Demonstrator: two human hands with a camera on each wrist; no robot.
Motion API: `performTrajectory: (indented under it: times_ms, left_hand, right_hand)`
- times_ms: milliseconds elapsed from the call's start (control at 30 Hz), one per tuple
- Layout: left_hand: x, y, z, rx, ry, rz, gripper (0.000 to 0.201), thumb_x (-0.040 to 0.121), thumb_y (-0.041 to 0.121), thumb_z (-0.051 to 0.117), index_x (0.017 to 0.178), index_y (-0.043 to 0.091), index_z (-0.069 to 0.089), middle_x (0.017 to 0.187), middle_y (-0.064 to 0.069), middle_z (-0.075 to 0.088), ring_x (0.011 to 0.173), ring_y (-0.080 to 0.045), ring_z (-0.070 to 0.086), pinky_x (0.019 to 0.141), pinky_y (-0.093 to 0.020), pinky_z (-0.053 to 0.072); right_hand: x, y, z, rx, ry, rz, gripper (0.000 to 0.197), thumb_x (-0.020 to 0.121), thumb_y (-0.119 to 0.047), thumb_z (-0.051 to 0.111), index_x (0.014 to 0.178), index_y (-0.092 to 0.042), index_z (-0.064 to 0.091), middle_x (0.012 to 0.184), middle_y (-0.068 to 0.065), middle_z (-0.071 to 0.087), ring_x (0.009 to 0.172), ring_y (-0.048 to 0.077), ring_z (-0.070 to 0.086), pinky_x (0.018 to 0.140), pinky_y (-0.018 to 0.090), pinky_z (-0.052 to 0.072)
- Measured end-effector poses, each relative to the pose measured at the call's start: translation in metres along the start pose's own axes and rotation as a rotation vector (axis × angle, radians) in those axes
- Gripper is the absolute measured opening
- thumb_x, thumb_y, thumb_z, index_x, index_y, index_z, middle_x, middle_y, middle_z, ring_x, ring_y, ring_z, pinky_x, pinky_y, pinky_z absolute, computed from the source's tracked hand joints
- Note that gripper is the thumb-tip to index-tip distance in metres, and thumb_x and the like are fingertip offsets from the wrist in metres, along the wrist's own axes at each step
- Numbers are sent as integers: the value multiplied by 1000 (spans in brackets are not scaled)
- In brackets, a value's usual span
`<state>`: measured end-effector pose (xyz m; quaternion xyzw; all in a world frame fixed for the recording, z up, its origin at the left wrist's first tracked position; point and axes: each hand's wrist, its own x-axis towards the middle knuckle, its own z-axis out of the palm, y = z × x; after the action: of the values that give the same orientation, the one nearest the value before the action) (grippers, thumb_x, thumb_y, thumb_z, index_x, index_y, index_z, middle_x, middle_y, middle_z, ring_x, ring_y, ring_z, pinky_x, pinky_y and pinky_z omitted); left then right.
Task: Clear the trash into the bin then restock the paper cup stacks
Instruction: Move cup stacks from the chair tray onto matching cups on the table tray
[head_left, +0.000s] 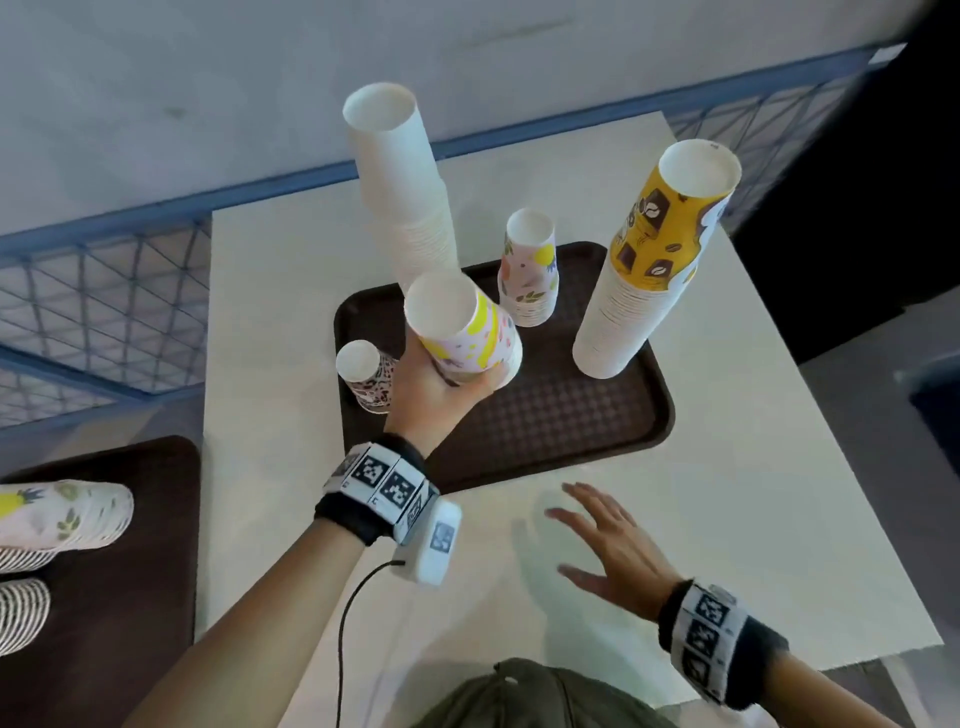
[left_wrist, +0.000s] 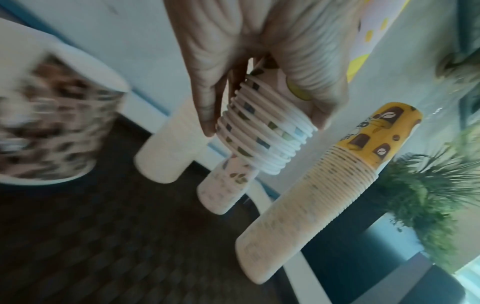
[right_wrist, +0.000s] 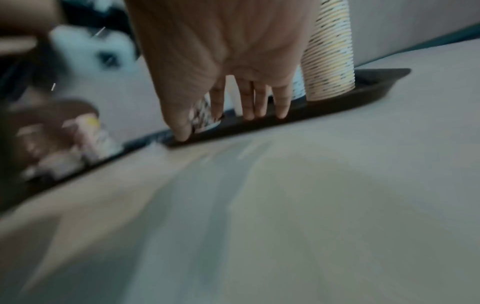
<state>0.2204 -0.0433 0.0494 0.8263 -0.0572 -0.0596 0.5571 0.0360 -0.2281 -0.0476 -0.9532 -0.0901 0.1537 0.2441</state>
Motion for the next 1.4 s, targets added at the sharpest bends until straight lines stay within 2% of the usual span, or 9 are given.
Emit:
performTrajectory:
  times_ms: [167, 233, 333, 600, 700, 900, 1033, 1200, 1400]
  left_hand:
    - [58, 62, 29, -11, 117, 89, 79, 50, 55, 71, 111, 13, 43, 94, 24, 58, 83, 22, 55, 77, -3, 46]
    - [78, 81, 36, -26, 162, 113, 81, 50, 54, 71, 112, 12, 43, 99, 14, 60, 87, 14, 57, 82, -9, 47]
    - [103, 90, 45, 30, 203, 122, 87, 50, 52, 73, 117, 7, 41, 116, -8, 59, 108, -19, 58, 94, -35, 48]
    - [104, 60, 54, 198, 6, -102, 87, 72, 36, 74, 139, 13, 24, 140, -12, 44, 127, -26, 44, 106, -37, 38]
    - [67, 41, 40, 250, -80, -115, 74, 78, 33, 70, 138, 15, 30, 139, -13, 44, 126, -25, 45, 105, -35, 38]
    - [-38, -19, -23, 301, -153, -164, 25, 84, 15, 62, 107, 7, 60, 91, -11, 65, 77, -18, 59, 77, -23, 46]
    - [-113, -77, -88, 404, -98, -299, 18, 82, 14, 63, 99, 10, 63, 81, 0, 61, 72, -18, 58, 76, -24, 46]
    - [-198, -137, -188, 411, 66, -465, 11, 79, 12, 64, 90, 15, 65, 79, -1, 61, 73, -18, 58, 80, -32, 51]
    - [-266, -181, -293, 407, 311, -544, 11, 78, 9, 66, 89, 9, 65, 76, -3, 63, 80, -26, 65, 84, -36, 53]
  right_hand:
    - [-42, 35, 23, -293, -311, -28, 100, 62, -86, 32, 145, -30, 21, 157, 15, 2, 144, 30, 3, 115, 45, 10]
    - [-44, 43, 24, -321, -334, -36, 106, 60, -88, 29, 146, -28, 13, 157, 14, -9, 145, 26, -10, 112, 43, -1]
    - [-43, 45, 26, -329, -357, -28, 109, 57, -89, 29, 146, -27, 12, 157, 15, -10, 145, 26, -12, 112, 43, -2]
    - [-43, 47, 27, -289, -372, -37, 107, 59, -87, 28, 145, -26, 16, 156, 15, -13, 145, 27, -14, 111, 44, -1]
    - [-43, 46, 27, -304, -392, -34, 107, 60, -88, 28, 146, -25, 13, 156, 16, -12, 144, 28, -13, 111, 45, -1]
    - [-47, 49, 24, -350, -338, -58, 103, 67, -88, 26, 147, -25, 14, 157, 12, -11, 145, 26, -12, 111, 43, 0]
    - [-50, 52, 26, -394, -196, -70, 95, 70, -87, 27, 146, -38, -2, 157, 12, 5, 143, 20, -7, 113, 49, 22]
    - [-45, 28, 27, -344, -179, 82, 99, 66, -89, 20, 137, -23, 40, 151, 17, 28, 139, 35, 27, 99, 57, 37]
    - [-14, -43, 32, -172, 2, 236, 106, 57, -94, 14, 104, -14, 64, 112, 17, 59, 100, 43, 59, 80, 49, 53]
